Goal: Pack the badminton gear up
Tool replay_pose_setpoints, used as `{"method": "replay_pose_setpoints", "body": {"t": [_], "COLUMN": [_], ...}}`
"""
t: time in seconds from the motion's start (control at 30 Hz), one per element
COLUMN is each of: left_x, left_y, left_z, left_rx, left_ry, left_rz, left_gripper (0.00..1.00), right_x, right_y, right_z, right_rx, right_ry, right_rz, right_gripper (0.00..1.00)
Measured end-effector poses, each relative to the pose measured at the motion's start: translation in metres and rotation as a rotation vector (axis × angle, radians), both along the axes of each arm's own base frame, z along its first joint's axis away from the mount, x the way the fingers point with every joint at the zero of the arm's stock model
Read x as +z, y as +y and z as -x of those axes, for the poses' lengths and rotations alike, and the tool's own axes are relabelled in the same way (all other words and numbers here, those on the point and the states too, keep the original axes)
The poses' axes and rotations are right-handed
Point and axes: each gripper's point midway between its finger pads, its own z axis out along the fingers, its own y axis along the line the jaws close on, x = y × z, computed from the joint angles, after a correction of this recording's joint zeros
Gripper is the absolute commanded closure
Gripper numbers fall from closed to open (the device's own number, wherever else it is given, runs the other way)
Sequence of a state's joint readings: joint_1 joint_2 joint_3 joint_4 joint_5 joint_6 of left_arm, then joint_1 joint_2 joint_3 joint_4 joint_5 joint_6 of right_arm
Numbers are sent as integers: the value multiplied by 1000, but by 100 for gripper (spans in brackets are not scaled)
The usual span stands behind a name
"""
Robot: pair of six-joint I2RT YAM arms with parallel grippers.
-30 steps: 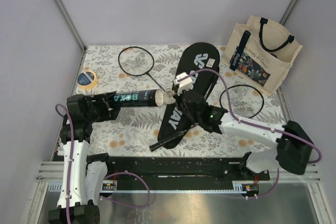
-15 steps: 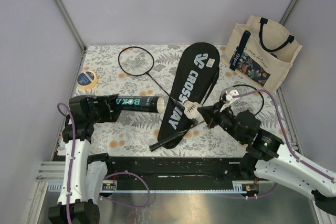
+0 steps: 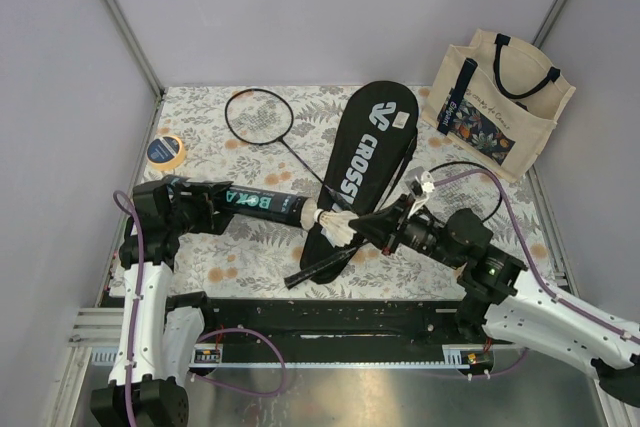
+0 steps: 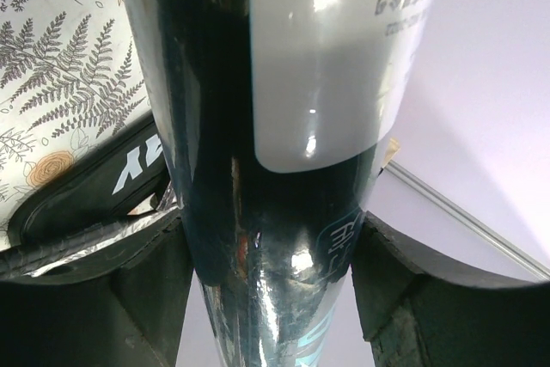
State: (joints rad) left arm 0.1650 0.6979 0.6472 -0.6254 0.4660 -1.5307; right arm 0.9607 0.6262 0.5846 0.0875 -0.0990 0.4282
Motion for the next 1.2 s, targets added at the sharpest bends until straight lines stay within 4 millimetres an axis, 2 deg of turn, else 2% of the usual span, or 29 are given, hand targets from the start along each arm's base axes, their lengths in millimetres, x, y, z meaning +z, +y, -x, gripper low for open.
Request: {"method": "replay_pose_setpoints", "body": {"t": [0.33,0.6,0.9,1.2], "left_x": [5,9,7,10], "left_y": [-6,-9,-10,-6], "left_z": [3,6,7,5], "left_rx": [-44,-57,-61,-32], "left_ry": [-33,-56,-55,-67], "left_rz": [3,2,7,1], "left_gripper": [74,74,74,74], "right_x": [-31,-18,-32,-31], "right_y": [35,61,76,85], "right_z": [-20,-22,-31,-43], "right_rx": [11,40,-19,-100], "right_ry": [99,123,153,150], "right_rz": [49,1,20,20], "right_gripper": [100,100,100,100]}}
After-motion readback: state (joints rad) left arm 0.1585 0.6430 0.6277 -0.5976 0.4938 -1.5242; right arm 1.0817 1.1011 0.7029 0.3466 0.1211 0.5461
